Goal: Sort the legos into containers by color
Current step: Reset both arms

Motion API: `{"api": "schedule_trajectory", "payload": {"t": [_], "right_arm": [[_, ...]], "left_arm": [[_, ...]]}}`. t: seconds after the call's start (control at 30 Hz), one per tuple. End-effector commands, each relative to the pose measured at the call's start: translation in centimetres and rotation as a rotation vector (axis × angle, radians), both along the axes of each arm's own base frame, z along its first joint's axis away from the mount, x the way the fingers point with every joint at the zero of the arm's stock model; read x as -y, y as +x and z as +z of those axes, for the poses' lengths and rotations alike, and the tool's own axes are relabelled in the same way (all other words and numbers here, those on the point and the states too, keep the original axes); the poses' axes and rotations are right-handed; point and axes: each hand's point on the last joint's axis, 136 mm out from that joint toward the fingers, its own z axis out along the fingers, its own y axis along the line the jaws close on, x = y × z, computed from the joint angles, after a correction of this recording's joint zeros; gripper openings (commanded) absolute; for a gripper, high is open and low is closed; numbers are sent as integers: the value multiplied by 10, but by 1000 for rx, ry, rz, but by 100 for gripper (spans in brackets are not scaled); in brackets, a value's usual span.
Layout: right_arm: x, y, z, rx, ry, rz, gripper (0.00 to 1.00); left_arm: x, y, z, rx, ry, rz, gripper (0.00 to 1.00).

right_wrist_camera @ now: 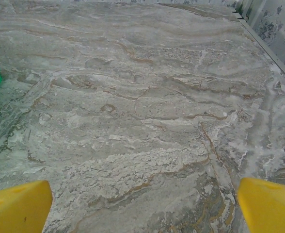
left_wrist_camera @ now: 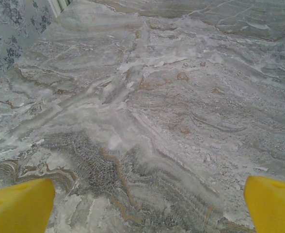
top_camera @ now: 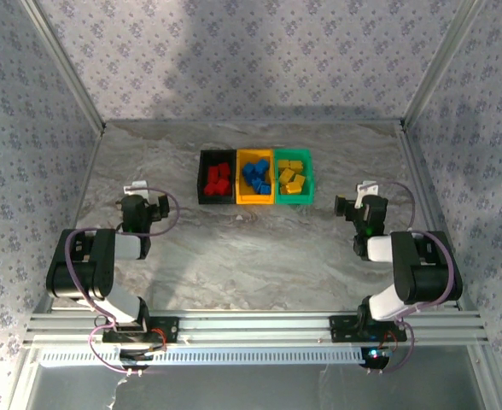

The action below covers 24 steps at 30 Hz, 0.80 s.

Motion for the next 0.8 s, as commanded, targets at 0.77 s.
{"api": "schedule_trajectory", "payload": {"t": [0.77], "right_arm": [[-3, 9, 5, 3, 29, 53, 100]], "left_arm": [[2, 9, 15, 48, -2, -20, 100]]}}
